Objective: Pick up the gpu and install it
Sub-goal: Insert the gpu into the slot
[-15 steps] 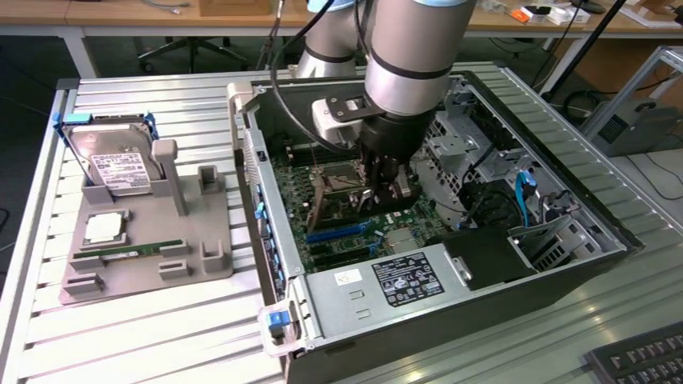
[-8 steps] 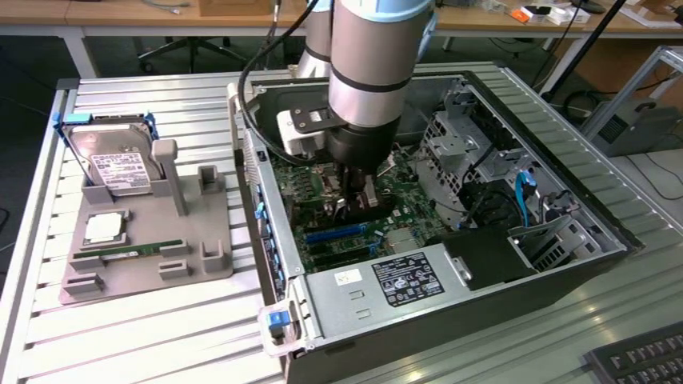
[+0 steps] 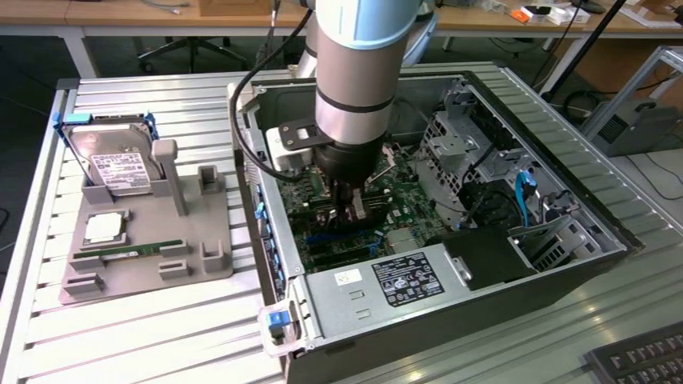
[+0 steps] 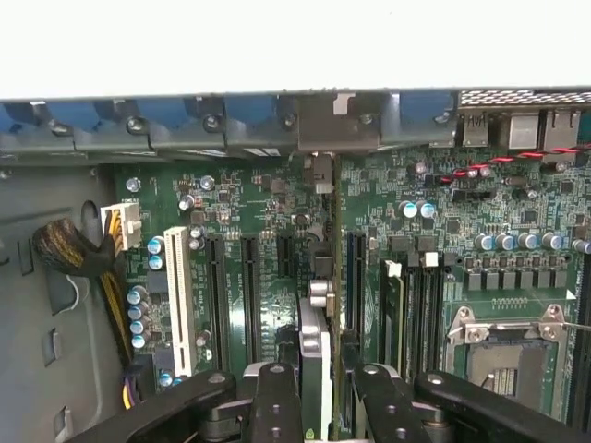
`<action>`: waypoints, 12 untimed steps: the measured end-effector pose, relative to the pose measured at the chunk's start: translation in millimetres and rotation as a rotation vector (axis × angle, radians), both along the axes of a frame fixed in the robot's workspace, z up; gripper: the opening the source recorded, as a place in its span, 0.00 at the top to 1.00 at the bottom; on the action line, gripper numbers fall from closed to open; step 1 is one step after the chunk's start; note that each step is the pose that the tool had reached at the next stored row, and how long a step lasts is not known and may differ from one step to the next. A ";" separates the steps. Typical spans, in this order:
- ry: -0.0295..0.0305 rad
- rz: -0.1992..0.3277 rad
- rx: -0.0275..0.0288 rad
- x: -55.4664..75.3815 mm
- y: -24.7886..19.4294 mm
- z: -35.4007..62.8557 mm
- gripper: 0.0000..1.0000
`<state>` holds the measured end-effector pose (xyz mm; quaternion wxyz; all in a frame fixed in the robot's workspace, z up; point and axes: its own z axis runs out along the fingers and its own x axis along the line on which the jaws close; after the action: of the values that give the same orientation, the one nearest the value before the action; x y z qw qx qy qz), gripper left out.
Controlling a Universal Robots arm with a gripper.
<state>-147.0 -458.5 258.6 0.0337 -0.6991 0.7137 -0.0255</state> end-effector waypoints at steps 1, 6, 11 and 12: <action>0.0000 0.000 0.0001 0.0 0.0 -0.3 0.73; 0.0001 0.000 -0.0002 0.0 0.0 -2.9 0.73; 0.0000 -0.001 0.0000 0.0 0.0 -3.6 0.73; 0.0000 -0.001 -0.0001 0.0 0.0 -3.6 0.73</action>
<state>-147.0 -458.4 255.0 0.0336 -0.6986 0.7142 -0.0256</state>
